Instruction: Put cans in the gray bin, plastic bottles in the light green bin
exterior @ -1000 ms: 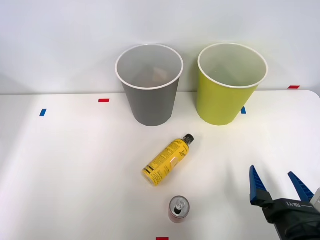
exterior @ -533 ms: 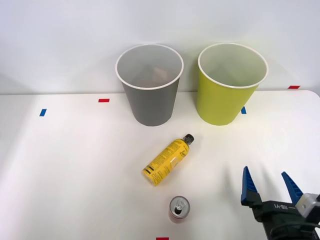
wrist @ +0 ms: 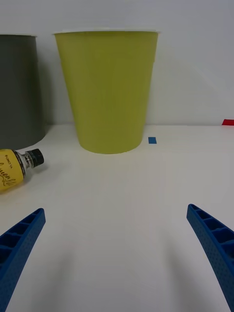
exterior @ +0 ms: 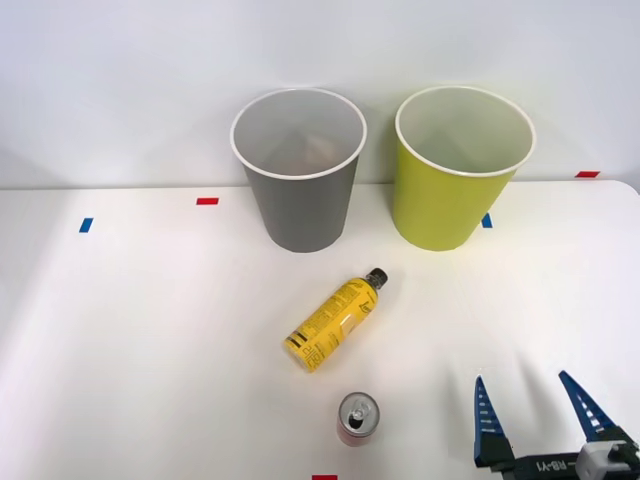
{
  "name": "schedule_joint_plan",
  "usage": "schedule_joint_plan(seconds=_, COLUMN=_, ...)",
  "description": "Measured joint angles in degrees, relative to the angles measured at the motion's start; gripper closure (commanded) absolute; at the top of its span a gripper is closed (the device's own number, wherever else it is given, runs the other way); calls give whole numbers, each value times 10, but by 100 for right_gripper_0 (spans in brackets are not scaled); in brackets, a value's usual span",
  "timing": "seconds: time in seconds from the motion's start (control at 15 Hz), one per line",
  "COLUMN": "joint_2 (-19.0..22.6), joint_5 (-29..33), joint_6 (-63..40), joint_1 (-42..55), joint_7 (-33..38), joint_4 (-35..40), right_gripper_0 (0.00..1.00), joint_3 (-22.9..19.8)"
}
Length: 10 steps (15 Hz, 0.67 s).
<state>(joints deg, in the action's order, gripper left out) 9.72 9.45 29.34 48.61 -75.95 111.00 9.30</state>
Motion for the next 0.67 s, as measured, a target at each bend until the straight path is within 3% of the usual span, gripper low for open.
schedule_joint_plan(seconds=0.67, joint_2=-5, joint_5=-37, joint_6=89, joint_1=84, joint_7=-44, joint_4=-10, right_gripper_0=0, joint_3=36)
